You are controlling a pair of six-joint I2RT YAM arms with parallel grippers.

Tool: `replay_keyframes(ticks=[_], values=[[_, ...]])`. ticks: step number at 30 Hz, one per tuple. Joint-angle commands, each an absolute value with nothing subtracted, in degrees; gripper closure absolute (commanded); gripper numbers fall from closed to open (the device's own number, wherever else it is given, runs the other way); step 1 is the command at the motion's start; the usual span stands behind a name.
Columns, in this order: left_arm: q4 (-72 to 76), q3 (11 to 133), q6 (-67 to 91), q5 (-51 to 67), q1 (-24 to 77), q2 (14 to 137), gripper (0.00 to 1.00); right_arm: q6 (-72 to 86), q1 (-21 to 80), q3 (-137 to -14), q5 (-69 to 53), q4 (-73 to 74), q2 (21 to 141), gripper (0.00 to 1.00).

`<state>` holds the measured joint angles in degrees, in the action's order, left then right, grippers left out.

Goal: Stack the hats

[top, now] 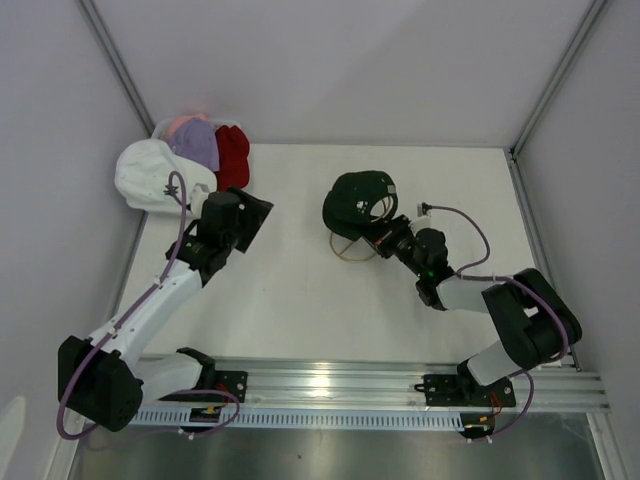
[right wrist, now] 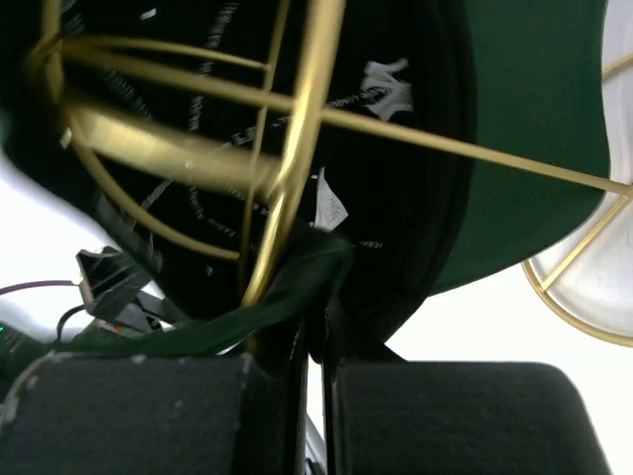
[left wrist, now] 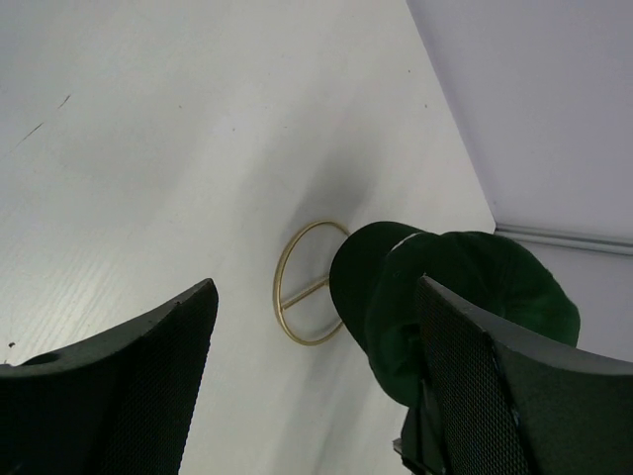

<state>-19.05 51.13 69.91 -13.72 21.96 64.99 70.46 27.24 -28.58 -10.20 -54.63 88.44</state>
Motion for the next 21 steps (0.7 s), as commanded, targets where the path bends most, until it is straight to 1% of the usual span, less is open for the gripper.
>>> replay_keyframes(ticks=[1,3,4,6,8,10,11,14,15,17,18,20,21], values=[[-16.6,53.4,67.6,-13.4,21.9,65.7,0.16,67.2,26.1,-29.7,-9.7,-51.8,86.0,1.0],[-16.7,54.8,65.8,-13.7,22.3,66.1,0.17,72.7,26.0,-28.1,-9.9,-56.6,86.8,1.0],[-16.9,55.6,65.0,-14.1,22.9,66.4,0.17,74.7,26.0,-27.3,-9.9,-63.0,87.6,1.0],[-17.6,57.5,62.8,-14.8,23.4,67.1,0.17,80.3,26.0,-25.4,-10.5,-69.1,91.7,1.0],[-18.2,59.3,60.5,-15.6,24.1,67.4,0.16,84.2,26.2,-24.7,-10.8,-79.5,95.4,1.0],[-18.8,61.2,59.0,-16.5,25.0,67.7,0.17,89.5,26.5,-24.2,-10.9,-88.7,102.0,1.0],[-19.0,61.6,57.7,-17.0,25.2,67.7,0.16,91.2,26.7,-24.8,-11.1,-89.5,105.1,1.0],[-19.2,63.3,55.3,-18.5,26.4,67.3,0.16,89.7,27.6,-26.2,-13.1,-89.2,105.4,1.0],[-19.2,63.8,54.8,-19.0,26.6,67.3,0.16,88.6,28.2,-27.1,-13.4,-88.6,104.0,0.96],[-19.2,64.0,54.1,-20.1,27.1,67.0,0.16,85.3,28.5,-28.3,-15.0,-82.6,101.4,0.86],[-19.2,63.9,54.1,-20.3,27.2,66.9,0.16,83.7,28.4,-28.6,-15.2,-79.7,99.8,0.72],[-19.1,64.0,54.1,-20.4,27.3,66.7,0.16,78.2,28.4,-29.4,-14.7,-68.5,93.7,0.66],[-19.0,63.9,54.0,-20.5,27.4,66.8,0.16,76.0,28.4,-29.7,-14.4,-64.7,91.3,0.59]])
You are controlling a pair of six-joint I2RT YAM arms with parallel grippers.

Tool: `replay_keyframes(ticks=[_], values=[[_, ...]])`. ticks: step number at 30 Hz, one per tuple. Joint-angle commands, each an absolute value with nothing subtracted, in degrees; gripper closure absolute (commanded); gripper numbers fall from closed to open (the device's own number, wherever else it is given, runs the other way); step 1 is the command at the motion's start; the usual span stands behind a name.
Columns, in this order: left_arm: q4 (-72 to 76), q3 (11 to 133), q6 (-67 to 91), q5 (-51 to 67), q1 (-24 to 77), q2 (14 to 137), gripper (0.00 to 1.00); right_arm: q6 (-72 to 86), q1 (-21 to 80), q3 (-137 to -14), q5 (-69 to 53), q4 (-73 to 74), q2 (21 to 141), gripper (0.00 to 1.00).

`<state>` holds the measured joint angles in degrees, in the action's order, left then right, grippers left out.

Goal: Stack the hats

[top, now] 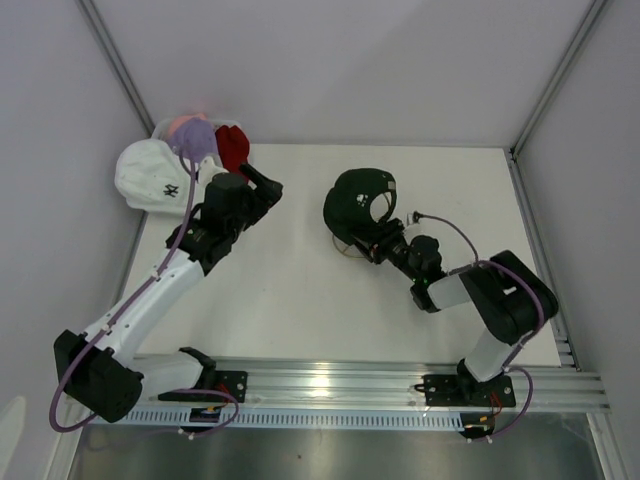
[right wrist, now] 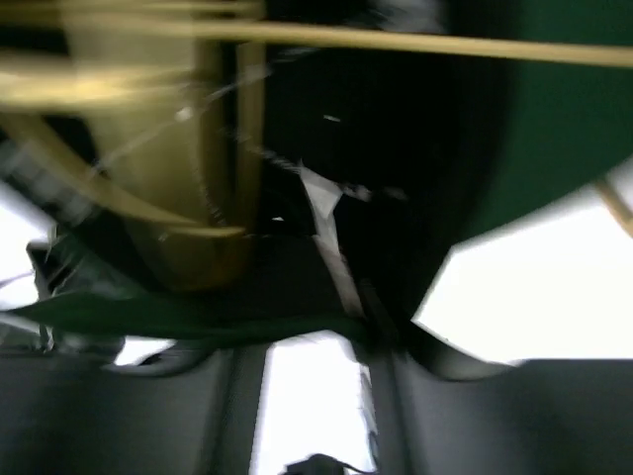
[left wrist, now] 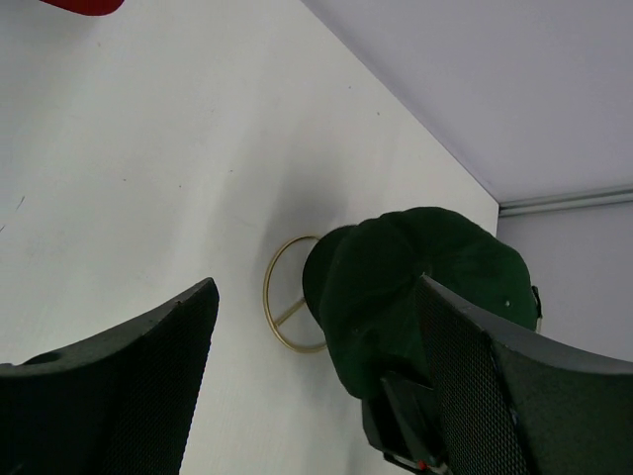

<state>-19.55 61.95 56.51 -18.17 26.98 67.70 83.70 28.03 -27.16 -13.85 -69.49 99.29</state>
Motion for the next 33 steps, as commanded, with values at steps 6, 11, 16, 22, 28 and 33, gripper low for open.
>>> replay_keyframes(ticks=[6,11,16,22,28,33], values=[[-18.0,64.2,52.7,-20.6,27.9,66.9,0.16,62.9,28.6,-33.1,-8.4,-34.5,75.1,0.17],[-16.3,67.0,48.3,-18.3,28.5,68.6,0.16,59.4,28.5,-34.8,-6.7,-18.3,66.6,0.08],[-16.9,69.9,45.0,-17.7,30.2,71.4,0.16,54.1,28.5,-39.2,-3.6,-0.6,62.5,0.0],[-16.5,69.9,44.1,-17.9,31.1,71.5,0.16,53.4,24.0,-44.9,0.0,15.5,55.3,0.01],[-16.4,69.3,44.2,-18.3,31.4,71.3,0.16,48.0,16.7,-58.2,-1.4,27.9,59.0,0.08],[-16.4,69.1,44.5,-18.5,31.6,71.6,0.16,43.4,16.9,-66.8,-3.3,30.8,67.4,0.13]])
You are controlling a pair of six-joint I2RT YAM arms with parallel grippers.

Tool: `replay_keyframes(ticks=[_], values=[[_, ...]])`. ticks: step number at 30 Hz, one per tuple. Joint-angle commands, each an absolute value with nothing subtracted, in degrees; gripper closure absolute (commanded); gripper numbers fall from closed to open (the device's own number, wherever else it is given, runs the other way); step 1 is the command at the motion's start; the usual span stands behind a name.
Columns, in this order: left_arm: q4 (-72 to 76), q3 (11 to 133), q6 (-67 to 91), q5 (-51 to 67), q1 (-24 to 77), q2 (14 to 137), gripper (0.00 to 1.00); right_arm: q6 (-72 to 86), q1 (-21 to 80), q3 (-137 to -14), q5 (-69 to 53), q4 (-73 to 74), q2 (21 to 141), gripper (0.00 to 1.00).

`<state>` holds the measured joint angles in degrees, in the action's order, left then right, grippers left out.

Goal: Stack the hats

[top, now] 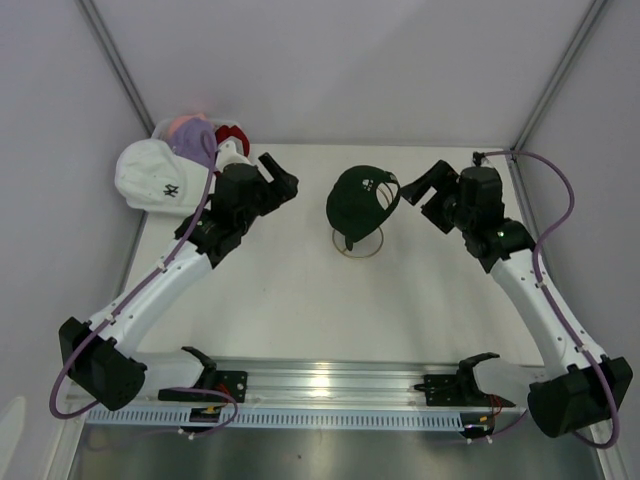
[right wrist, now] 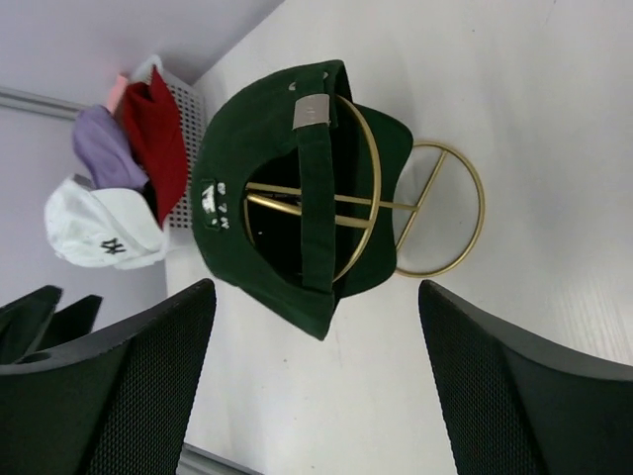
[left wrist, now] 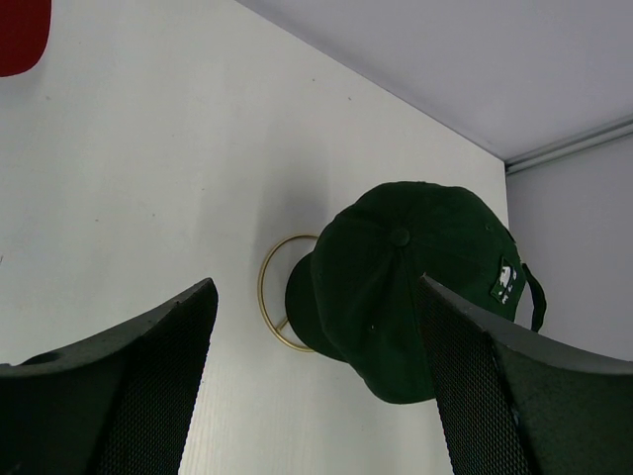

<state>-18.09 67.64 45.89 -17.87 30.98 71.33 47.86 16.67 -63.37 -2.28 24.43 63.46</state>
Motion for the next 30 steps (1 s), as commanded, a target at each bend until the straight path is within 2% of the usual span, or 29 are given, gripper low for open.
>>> replay_keyframes(ticks=[1,6,12,25,28,30], values=[[-16.4,69.3,44.5,-18.6,31.6,71.5,0.16,43.1,16.9,-67.7,-3.3,31.1,68.4,0.14],[-16.6,69.0,44.2,-18.9,31.6,71.5,0.16,39.8,18.5,-73.2,2.4,37.1,74.3,0.19],[-16.4,68.5,44.3,-18.6,31.6,71.7,0.15,38.1,18.8,-73.7,0.7,35.8,77.5,0.26],[-15.6,67.5,45.2,-17.6,31.6,72.3,0.15,38.5,19.6,-79.4,0.7,36.3,77.1,0.26],[-15.6,67.3,45.1,-17.7,31.6,72.2,0.15,37.9,19.5,-79.8,0.9,36.6,79.2,0.28],[-15.7,67.4,44.7,-17.8,31.6,72.2,0.15,37.4,19.5,-80.4,2.1,37.4,81.3,0.34]])
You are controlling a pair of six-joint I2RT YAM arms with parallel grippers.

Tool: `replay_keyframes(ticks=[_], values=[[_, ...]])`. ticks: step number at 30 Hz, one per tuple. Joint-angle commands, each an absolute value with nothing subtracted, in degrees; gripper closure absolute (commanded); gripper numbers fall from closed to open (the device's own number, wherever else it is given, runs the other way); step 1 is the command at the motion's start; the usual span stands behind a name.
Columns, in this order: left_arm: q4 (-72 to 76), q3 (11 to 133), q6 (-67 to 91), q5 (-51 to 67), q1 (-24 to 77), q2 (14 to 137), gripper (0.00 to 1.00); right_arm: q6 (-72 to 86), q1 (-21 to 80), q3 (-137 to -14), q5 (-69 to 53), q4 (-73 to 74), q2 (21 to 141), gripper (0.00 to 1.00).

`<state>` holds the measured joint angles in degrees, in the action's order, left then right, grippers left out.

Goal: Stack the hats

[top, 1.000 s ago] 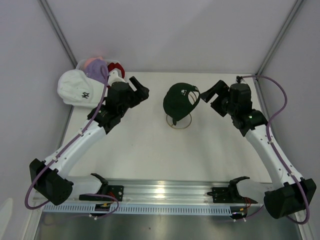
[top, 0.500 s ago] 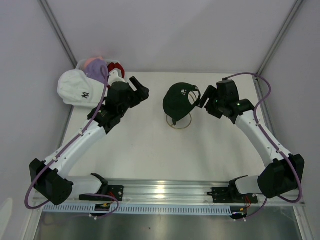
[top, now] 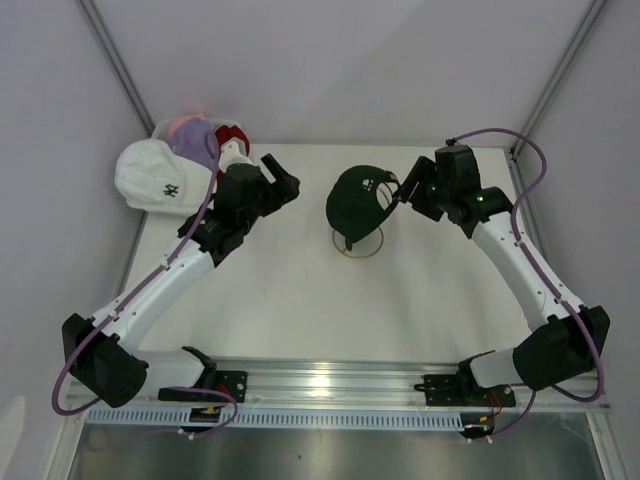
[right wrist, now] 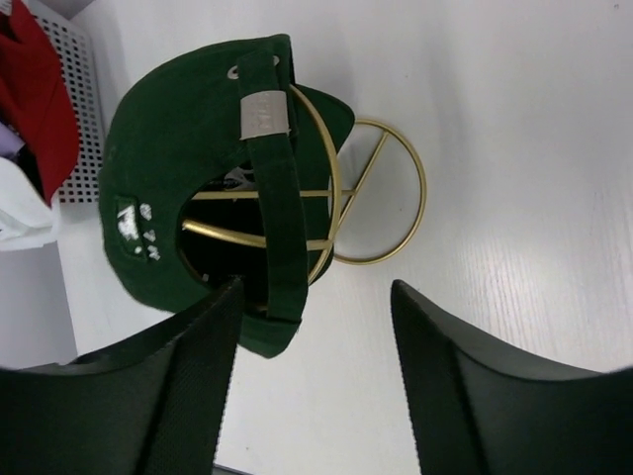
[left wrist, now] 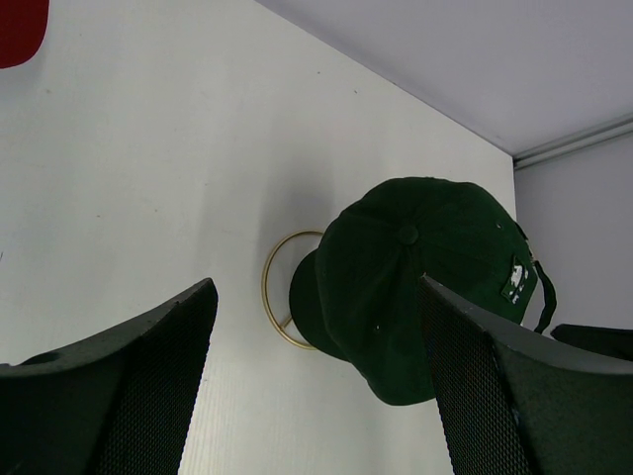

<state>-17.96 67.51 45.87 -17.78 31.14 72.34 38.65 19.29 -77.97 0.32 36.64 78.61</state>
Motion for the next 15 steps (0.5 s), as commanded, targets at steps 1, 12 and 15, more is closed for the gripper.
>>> replay_keyframes(ticks=[1,12,15], values=[[-15.9,67.6,44.7,-17.9,31.6,72.1,0.15,36.9,19.6,-80.8,2.5,37.7,82.0,0.37],[-15.8,66.7,44.5,-18.4,31.6,71.9,0.15,36.4,19.8,-80.9,5.5,39.8,83.3,0.97],[-15.8,67.1,44.7,-18.4,31.6,72.0,0.15,36.8,19.8,-79.5,6.9,39.6,81.9,1.0]])
